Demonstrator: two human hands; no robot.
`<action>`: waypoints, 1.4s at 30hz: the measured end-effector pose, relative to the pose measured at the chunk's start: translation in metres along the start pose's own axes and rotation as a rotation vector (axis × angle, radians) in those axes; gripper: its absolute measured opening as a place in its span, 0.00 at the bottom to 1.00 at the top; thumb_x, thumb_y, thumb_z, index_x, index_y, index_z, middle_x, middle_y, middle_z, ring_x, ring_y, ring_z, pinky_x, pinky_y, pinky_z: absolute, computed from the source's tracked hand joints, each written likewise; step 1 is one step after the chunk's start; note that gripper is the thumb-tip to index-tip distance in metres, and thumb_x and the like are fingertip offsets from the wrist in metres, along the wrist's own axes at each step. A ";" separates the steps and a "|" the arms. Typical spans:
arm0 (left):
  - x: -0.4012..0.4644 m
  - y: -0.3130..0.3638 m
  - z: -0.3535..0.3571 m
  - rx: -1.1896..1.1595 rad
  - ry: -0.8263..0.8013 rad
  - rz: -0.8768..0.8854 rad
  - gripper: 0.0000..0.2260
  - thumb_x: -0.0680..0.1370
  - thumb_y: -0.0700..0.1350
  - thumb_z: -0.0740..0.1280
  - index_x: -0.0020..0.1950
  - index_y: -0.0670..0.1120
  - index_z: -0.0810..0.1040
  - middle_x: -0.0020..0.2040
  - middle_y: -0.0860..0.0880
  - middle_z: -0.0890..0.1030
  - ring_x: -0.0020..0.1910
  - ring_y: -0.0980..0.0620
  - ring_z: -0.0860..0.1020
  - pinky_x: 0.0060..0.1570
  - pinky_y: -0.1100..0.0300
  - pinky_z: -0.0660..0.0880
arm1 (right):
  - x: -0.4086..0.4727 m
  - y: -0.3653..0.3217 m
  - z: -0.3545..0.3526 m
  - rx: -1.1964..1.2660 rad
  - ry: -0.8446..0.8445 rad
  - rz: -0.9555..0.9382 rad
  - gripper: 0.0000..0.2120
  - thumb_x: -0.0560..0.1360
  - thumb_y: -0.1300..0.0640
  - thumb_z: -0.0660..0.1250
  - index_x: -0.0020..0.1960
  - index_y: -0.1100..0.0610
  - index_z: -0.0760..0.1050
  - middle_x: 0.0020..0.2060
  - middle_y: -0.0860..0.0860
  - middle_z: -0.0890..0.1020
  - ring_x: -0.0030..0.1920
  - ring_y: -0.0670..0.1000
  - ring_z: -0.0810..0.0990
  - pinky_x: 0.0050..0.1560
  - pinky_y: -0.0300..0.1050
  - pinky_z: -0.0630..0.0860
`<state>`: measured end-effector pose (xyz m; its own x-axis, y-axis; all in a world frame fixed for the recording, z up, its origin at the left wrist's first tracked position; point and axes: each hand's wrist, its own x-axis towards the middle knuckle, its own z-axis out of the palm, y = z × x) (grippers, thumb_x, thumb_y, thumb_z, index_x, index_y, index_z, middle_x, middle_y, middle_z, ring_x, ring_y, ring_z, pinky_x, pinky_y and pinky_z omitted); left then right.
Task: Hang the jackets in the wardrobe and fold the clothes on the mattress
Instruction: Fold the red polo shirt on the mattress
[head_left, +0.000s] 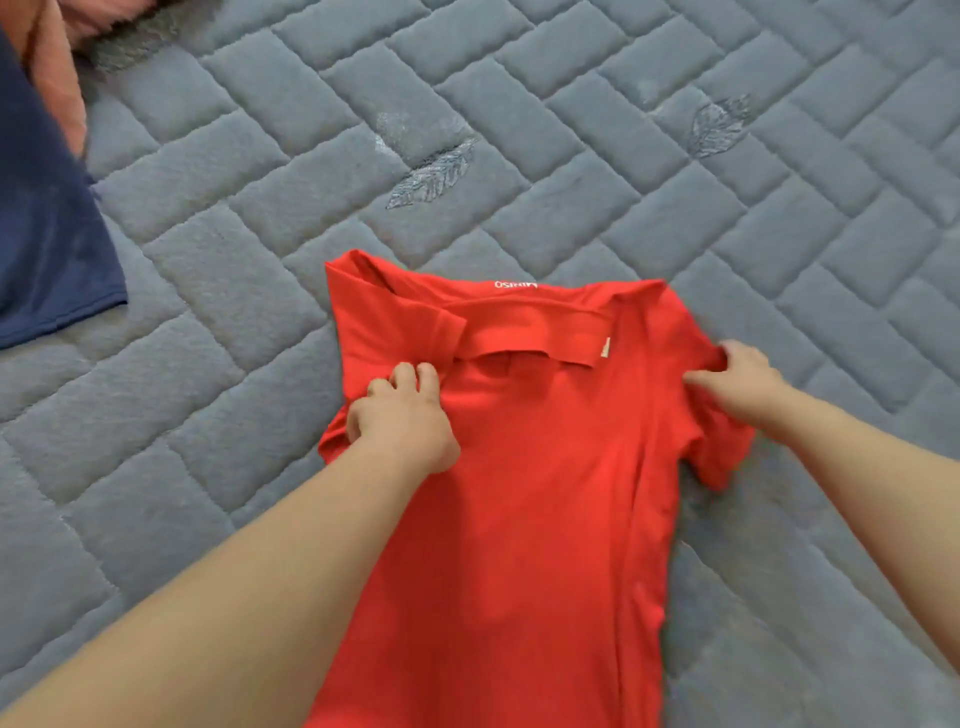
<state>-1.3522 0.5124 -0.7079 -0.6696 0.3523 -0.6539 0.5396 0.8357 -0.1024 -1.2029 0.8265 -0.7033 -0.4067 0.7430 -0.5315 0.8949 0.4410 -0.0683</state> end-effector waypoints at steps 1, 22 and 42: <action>-0.006 0.016 -0.007 0.087 0.137 0.012 0.33 0.75 0.58 0.65 0.75 0.44 0.61 0.70 0.44 0.63 0.65 0.41 0.68 0.55 0.49 0.73 | 0.000 0.018 -0.001 -0.027 -0.050 -0.017 0.28 0.72 0.48 0.71 0.69 0.56 0.70 0.66 0.63 0.74 0.66 0.64 0.72 0.66 0.57 0.70; -0.061 0.213 0.002 -1.805 -0.167 -0.153 0.11 0.80 0.51 0.61 0.43 0.48 0.77 0.35 0.55 0.80 0.37 0.53 0.75 0.40 0.55 0.70 | -0.038 0.019 -0.070 1.235 -0.554 -0.210 0.12 0.82 0.52 0.59 0.47 0.54 0.79 0.41 0.51 0.83 0.40 0.49 0.82 0.46 0.44 0.79; -0.142 -0.048 0.148 -0.694 0.186 -0.811 0.43 0.68 0.65 0.72 0.75 0.46 0.60 0.72 0.37 0.66 0.72 0.36 0.64 0.71 0.41 0.57 | -0.244 0.025 0.161 0.439 -0.186 0.297 0.14 0.75 0.52 0.64 0.57 0.58 0.75 0.57 0.59 0.80 0.59 0.61 0.78 0.55 0.51 0.73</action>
<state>-1.2074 0.3602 -0.7214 -0.7956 -0.4030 -0.4524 -0.4659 0.8843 0.0316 -1.0520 0.5750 -0.7119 -0.1215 0.6845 -0.7188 0.9748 -0.0542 -0.2165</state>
